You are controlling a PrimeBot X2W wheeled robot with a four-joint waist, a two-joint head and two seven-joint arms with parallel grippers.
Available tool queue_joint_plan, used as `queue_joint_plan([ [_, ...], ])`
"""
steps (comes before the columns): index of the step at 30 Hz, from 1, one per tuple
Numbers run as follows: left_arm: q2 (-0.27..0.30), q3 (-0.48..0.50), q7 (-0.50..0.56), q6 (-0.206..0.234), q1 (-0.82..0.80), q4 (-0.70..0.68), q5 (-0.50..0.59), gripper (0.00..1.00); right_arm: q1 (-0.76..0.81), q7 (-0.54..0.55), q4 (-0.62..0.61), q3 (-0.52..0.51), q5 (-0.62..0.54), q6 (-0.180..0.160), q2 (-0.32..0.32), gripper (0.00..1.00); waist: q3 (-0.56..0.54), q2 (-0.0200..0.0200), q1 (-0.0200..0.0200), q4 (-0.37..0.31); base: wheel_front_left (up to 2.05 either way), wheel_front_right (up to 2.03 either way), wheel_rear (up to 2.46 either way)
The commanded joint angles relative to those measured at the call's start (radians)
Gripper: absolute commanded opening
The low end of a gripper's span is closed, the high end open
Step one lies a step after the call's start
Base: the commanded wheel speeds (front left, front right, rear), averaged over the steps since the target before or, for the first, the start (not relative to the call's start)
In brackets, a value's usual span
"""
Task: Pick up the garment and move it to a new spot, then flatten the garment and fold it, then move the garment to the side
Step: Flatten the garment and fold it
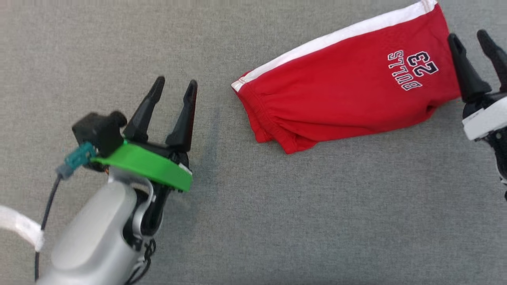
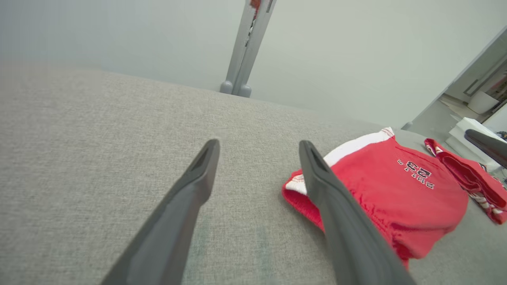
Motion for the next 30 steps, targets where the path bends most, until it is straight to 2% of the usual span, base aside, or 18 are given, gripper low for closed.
queue_joint_plan([
  [1, -0.019, 0.043, -0.002, 0.017, 0.069, -0.032, 0.063, 1.0, 0.035, -0.034, 0.013, 0.013, -0.013, -0.001, 0.006, 1.0, -0.087, 0.0, 0.0, -0.031, 0.0, 0.0, 0.0],
  [7, -0.127, 0.222, -0.002, 0.046, 0.303, -0.128, 0.273, 1.0, 0.136, -0.14, 0.068, 0.042, -0.02, -0.001, 0.031, 1.0, -0.18, 0.0, 0.0, -0.015, 0.0, 0.0, 0.0],
  [15, -0.272, 0.381, -0.003, 0.024, 0.497, -0.158, 0.448, 1.0, 0.253, -0.19, 0.109, 0.025, -0.015, -0.001, 0.048, 1.0, -0.265, 0.0, 0.0, 0.038, 0.0, 0.0, 0.0],
  [23, -0.333, 0.403, -0.003, -0.004, 0.569, -0.202, 0.655, 1.0, 0.256, -0.173, 0.17, -0.016, -0.02, -0.001, 0.042, 1.0, -0.254, 0.0, 0.0, 0.105, 0.0, 0.0, 0.0],
  [30, -0.341, 0.357, -0.003, -0.007, 0.562, -0.214, 0.715, 1.0, 0.127, -0.043, 0.301, -0.061, -0.014, -0.001, 0.015, 1.0, -0.194, 0.0, 0.0, 0.152, 0.0, 0.0, 0.0],
])
